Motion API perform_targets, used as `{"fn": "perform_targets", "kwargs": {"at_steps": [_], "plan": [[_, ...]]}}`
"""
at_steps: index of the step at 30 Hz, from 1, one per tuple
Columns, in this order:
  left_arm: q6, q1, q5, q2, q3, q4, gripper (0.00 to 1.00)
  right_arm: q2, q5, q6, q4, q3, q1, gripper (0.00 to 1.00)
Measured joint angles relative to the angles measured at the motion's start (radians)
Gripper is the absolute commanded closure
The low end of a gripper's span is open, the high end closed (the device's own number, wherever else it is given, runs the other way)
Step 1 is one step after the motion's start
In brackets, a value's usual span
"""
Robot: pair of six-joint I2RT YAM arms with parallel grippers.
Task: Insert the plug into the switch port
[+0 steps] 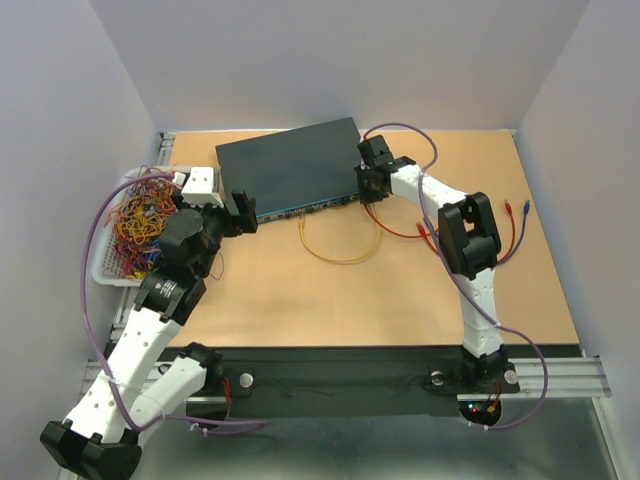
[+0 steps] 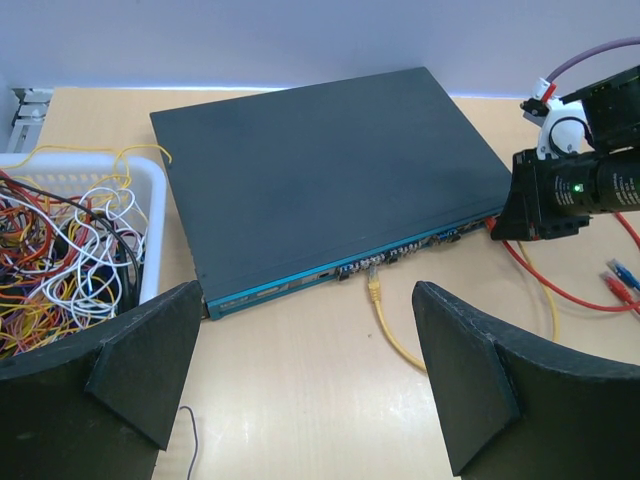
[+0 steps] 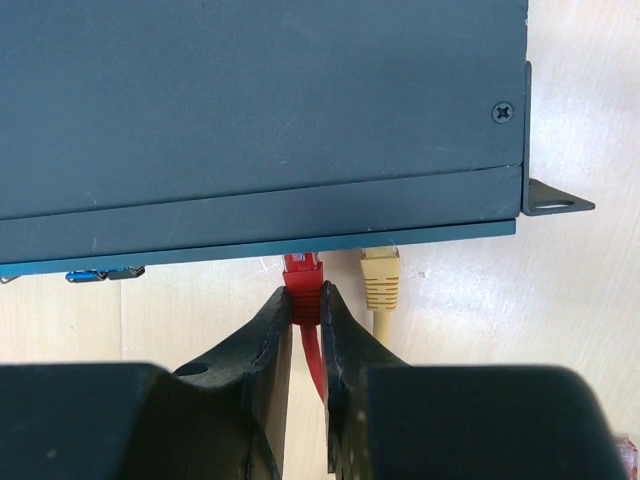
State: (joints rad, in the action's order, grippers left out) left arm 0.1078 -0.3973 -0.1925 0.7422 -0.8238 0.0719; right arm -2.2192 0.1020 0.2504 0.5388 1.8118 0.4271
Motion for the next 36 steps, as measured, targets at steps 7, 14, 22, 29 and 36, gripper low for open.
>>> {"fn": "perform_targets", "kwargs": {"at_steps": [7,14,22,29,36], "plan": [[-0.001,0.000,-0.003,-0.001,0.000,0.000,0.03,0.000,0.047,0.011,0.000,0.001,0.014,1.00],[-0.003,0.000,-0.003,-0.001,0.009,-0.001,0.03,0.000,0.090,0.015,-0.008,-0.001,0.028,1.00],[-0.004,0.000,-0.011,-0.001,0.018,0.000,0.03,0.034,0.150,0.016,-0.123,-0.090,0.047,1.00],[-0.005,0.000,-0.018,-0.001,0.018,0.000,0.03,0.091,0.201,0.022,-0.302,-0.232,0.062,1.00],[-0.006,0.000,-0.019,0.001,0.018,0.000,0.03,0.116,0.216,-0.010,-0.407,-0.307,0.069,1.00]]}}
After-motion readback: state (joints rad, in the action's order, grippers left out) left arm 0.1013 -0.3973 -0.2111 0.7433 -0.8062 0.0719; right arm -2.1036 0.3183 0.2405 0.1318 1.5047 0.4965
